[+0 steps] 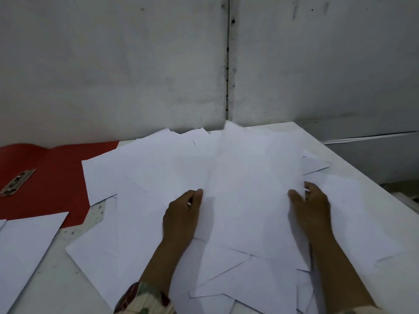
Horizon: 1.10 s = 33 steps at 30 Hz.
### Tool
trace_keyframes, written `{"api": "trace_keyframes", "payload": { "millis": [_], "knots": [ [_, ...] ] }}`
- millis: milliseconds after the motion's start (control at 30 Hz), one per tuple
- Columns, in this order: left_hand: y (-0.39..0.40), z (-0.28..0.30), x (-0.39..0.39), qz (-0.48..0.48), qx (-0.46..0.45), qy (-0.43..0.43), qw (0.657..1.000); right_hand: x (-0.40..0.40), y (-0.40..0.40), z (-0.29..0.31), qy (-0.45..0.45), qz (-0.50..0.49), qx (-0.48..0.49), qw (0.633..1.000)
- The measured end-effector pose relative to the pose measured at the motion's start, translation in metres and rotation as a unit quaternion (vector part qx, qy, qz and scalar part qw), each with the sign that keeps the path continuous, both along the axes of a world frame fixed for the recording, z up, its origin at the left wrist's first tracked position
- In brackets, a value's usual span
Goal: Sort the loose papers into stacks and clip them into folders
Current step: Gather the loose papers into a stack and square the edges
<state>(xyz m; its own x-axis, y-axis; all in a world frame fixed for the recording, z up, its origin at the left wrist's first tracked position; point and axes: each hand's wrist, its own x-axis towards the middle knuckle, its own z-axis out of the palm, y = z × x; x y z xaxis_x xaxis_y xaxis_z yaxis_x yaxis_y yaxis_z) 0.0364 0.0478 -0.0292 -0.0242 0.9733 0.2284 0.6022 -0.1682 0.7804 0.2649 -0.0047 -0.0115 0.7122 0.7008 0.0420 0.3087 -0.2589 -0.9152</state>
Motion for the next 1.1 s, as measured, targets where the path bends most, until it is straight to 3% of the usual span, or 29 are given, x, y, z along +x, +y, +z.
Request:
{"api": "trace_keyframes", "payload": {
  "millis": [67,200,367,533,633,700,867,1100],
  "knots": [
    [0.002,0.004,0.0,0.0,0.023,0.053,0.998,0.008,-0.005,0.002,-0.028,-0.017,-0.018,0.999],
    [0.015,-0.002,0.0,-0.027,0.056,0.243,0.968,0.015,-0.012,0.002,-0.052,-0.059,-0.055,0.995],
    [0.029,0.002,0.007,-0.064,0.039,0.339,0.938,0.022,-0.016,0.001,-0.069,-0.107,-0.094,0.987],
    [0.06,0.016,0.031,-0.099,0.101,0.437,0.888,0.02,-0.014,0.002,-0.083,-0.132,-0.119,0.981],
    [0.078,0.021,0.044,-0.122,0.082,0.469,0.871,0.019,-0.012,0.0,-0.09,-0.134,-0.125,0.979],
    [0.086,0.019,0.048,-0.118,0.146,0.474,0.86,0.019,-0.011,-0.001,-0.094,-0.138,-0.124,0.978],
    [0.088,0.01,0.046,-0.099,0.197,0.496,0.84,0.023,-0.009,-0.003,-0.075,-0.149,-0.108,0.98],
    [0.063,0.041,0.038,-0.021,0.227,0.428,0.874,0.044,-0.016,0.003,0.053,-0.188,0.0,0.981]
  ]
}}
